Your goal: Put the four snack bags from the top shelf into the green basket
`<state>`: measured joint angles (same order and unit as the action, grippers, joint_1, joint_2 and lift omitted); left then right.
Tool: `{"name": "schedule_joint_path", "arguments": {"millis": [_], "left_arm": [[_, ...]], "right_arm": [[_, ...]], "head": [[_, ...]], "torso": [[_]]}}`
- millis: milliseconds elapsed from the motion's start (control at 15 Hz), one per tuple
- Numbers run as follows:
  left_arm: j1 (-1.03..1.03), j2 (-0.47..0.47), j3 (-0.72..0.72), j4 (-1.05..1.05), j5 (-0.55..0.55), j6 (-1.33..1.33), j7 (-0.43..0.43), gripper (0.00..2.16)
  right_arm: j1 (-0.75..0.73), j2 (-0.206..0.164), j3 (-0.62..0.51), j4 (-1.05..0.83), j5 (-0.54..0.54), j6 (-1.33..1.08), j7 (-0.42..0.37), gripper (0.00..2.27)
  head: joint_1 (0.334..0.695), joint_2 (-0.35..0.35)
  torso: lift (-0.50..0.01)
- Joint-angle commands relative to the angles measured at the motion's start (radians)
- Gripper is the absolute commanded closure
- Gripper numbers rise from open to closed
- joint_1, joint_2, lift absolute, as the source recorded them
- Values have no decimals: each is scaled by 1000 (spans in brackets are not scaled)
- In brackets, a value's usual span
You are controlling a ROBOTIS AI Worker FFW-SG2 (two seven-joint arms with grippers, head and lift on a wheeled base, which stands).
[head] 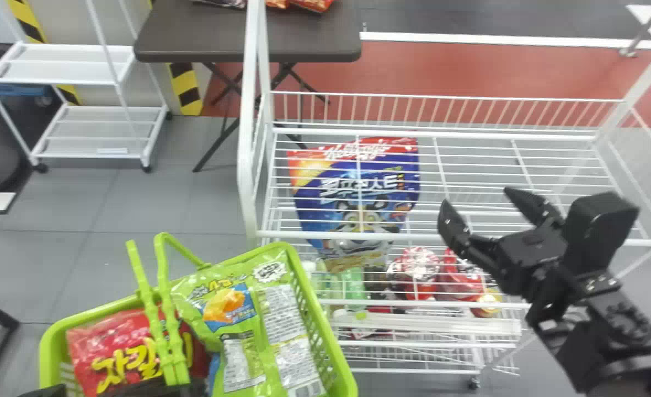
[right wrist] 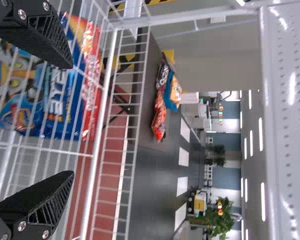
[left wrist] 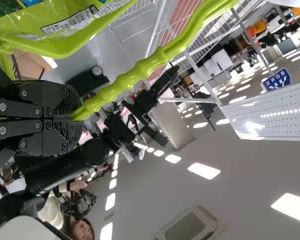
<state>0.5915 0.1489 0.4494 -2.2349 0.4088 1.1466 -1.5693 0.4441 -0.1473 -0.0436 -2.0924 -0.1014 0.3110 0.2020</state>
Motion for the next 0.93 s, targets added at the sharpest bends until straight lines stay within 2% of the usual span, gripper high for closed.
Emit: {"name": "schedule_joint_path", "arguments": {"millis": [0, 67, 133, 267, 333, 533, 867], "left_arm": [[7, 0, -12, -6, -1, 0, -11, 2148], [8, -3, -12, -9, -2, 0, -11, 2148], [10, -3, -17, -12, -2, 0, -11, 2148], [11, -5, -26, -17, -2, 0, -11, 2148], [16, -5, -29, -25, -7, 0, -11, 2148], [16, -12, -54, -40, -28, 3, -11, 2148], [17, -25, -69, -49, -54, 6, -11, 2148]], "right_arm": [[56, 58, -38, 43, 32, -143, 39, -2], [74, 118, -71, 45, 40, -183, 86, -2], [107, 148, -113, 45, 55, -244, 146, -2], [157, 148, -157, 63, 60, -391, 215, -2], [173, 148, -165, 58, 60, -401, 223, -2], [197, 148, -176, 49, 58, -437, 223, -2], [197, 148, -177, 51, 55, -437, 223, 6]], "head": [[695, -92], [695, -103], [695, -109], [695, -118], [695, -132], [695, -192], [695, -230]], "torso": [[-6], [-6], [-6], [-6], [-6], [-6], [-6]]}}
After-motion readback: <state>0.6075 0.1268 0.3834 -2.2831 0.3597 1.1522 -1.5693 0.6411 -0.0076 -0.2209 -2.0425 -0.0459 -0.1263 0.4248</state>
